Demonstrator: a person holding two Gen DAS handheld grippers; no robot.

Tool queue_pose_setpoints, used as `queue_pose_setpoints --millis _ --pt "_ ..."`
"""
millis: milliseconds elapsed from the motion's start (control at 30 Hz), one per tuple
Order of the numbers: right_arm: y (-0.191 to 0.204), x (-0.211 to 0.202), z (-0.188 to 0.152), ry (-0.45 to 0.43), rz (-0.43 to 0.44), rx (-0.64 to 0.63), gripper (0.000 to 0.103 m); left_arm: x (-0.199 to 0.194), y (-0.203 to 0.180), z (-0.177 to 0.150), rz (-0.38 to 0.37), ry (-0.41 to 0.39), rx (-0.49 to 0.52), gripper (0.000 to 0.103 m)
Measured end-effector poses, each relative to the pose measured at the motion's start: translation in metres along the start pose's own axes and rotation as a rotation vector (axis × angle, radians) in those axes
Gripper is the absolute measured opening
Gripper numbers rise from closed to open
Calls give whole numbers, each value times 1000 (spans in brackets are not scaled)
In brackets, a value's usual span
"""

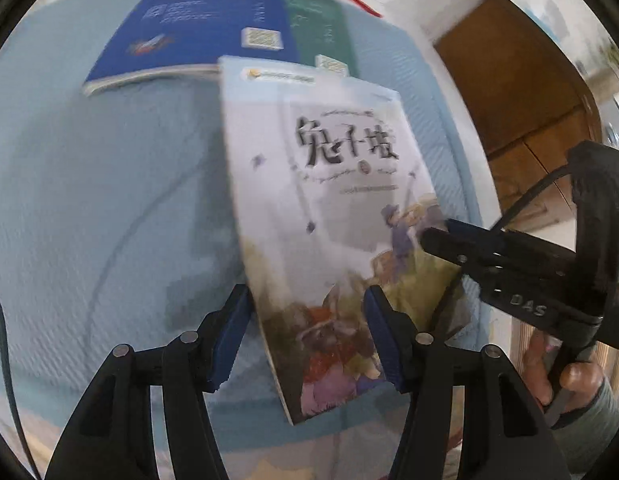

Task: Organize books
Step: 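Grasp the farmer-cover book edge with the left gripper and lift, then carry the farmer-cover book with the left gripper toward the book stack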

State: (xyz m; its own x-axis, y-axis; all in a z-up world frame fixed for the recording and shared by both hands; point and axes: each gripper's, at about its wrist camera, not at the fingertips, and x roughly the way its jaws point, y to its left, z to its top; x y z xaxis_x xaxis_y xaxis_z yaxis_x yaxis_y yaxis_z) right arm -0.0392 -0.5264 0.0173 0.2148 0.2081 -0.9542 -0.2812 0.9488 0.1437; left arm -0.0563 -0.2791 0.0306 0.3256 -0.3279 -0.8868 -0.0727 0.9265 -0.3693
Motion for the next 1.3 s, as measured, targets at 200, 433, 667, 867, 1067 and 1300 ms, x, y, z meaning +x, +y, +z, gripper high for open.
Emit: queue_pose_setpoints --millis 200,433,667,867,1067,1300 --pt "-2 -9 -26 -1 -10 -17 34 -10 6 -26 34 -44 -53 56" --pt "-8 -9 -32 1 92 35 36 -6 -14 -27 102 -88 -17 58" --pt "-30 -10 -37 -5 186 104 37 -39 -4 -22 -110 -143 -112 58" --pt "-42 -11 -42 -12 276 148 41 -49 -13 -22 -238 -177 -97 58" --pt "-36 -9 -39 -13 284 111 45 4 -15 -18 -171 -105 -142 20" --pt "-61 -10 -29 64 468 238 65 -18 0 -12 -457 -129 -290 15"
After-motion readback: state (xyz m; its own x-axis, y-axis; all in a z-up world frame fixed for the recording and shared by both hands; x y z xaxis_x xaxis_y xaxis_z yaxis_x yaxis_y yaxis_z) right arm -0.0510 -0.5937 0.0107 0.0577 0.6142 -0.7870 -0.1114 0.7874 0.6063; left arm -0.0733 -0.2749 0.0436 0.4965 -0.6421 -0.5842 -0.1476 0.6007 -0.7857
